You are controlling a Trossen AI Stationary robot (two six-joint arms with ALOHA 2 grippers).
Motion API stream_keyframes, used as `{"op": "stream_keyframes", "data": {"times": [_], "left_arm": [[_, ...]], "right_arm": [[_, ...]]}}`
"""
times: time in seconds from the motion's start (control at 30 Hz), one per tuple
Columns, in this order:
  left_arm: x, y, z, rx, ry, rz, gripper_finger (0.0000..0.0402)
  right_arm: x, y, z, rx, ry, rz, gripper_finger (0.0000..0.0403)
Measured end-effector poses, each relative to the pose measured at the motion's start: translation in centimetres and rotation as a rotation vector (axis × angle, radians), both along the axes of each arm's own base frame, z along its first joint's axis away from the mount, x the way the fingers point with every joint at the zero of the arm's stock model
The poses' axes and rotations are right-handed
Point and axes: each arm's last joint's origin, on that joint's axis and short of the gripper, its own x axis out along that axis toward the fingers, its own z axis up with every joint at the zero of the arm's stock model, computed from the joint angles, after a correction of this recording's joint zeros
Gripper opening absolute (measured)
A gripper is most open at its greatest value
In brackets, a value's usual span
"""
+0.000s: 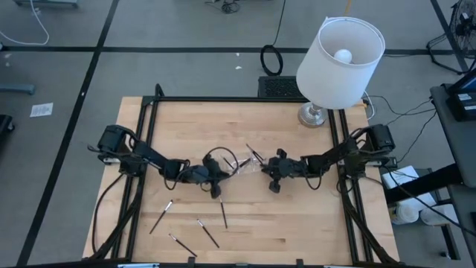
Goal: Pick & Place Makeup Supplies
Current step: Adjust the transparent organizer
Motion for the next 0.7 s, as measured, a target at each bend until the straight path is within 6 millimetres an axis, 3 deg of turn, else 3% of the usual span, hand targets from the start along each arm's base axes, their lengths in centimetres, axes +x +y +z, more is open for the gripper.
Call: {"op": "stream_keyframes", "data": {"times": [0.7], "left_arm": [[0.0, 2.4, -0.2, 0.069, 0.023, 0.187, 0.0031]], "right_arm": [[0.1, -1.8, 0.0, -0.016, 0.004, -0.026, 0.0]]}}
